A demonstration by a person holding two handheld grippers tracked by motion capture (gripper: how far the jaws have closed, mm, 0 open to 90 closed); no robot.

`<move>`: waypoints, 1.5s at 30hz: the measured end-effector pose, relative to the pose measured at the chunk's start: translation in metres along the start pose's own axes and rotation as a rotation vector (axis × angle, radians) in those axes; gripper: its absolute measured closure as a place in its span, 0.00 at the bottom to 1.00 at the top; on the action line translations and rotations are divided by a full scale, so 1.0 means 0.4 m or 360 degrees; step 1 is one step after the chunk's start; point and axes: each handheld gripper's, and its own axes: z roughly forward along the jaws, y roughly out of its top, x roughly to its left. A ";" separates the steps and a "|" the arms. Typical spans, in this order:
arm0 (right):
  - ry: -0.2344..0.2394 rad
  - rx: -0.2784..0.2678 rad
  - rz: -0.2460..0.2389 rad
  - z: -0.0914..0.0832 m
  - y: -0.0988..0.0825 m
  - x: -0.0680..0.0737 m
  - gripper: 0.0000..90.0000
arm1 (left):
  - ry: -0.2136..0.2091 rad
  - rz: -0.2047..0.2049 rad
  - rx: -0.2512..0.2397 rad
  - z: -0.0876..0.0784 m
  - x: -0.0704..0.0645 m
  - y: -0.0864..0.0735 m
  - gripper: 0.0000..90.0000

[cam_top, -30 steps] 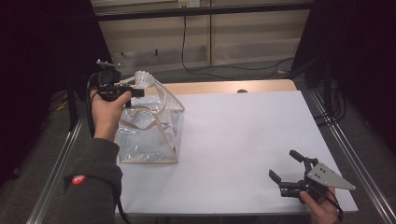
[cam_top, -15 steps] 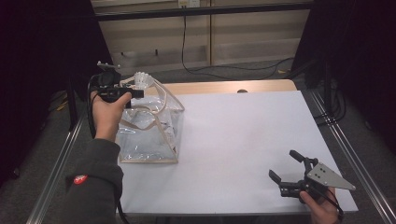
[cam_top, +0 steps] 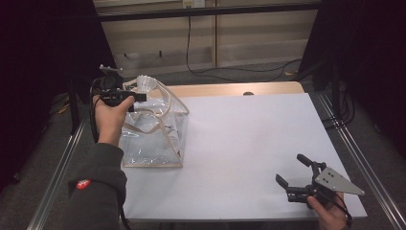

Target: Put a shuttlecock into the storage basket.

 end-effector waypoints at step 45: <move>0.0004 0.0004 -0.0001 0.002 -0.001 0.001 0.02 | 0.0059 -0.0045 0.0007 0.029 0.035 -0.024 0.73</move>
